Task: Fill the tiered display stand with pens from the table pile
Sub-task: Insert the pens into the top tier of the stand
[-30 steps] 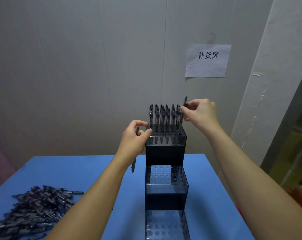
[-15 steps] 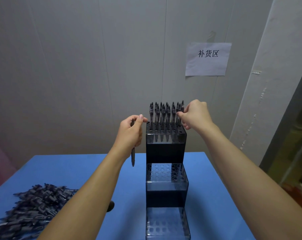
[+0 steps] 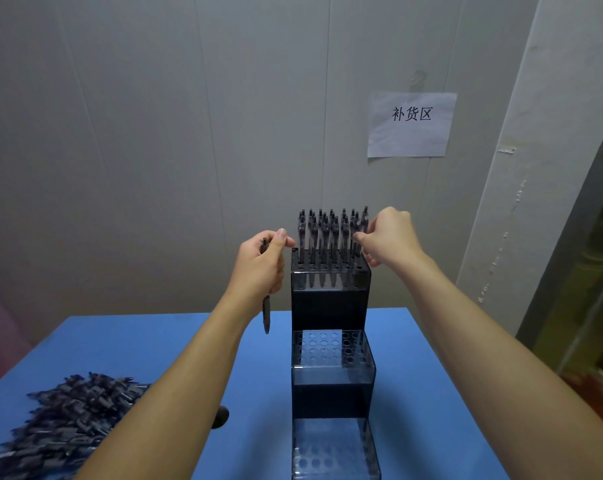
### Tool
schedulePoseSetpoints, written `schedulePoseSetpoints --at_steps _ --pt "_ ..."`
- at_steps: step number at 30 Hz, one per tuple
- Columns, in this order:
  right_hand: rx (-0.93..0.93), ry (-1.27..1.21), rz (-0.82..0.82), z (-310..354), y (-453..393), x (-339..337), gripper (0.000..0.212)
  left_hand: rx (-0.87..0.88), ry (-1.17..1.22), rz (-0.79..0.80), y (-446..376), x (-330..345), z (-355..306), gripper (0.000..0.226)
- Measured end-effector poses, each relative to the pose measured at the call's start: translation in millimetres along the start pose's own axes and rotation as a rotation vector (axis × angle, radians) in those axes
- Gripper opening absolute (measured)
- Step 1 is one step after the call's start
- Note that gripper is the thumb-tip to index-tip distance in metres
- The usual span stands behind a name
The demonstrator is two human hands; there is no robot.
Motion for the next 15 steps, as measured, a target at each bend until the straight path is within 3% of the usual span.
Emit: schedulePoseSetpoints --at_steps 15 --pt "0.0 0.079 0.056 7 8 6 0.025 0.001 -0.036 -0.009 10 -3 -3 0.029"
Point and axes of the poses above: each hand's wrist, its own y-axis away from the middle knuckle, its own x-axis out of the palm, z = x × y, the point moved 5 cm from there along -y, towards the middle knuckle, and after that the axes turned 6 degrees about z, right-handed, at the moved point
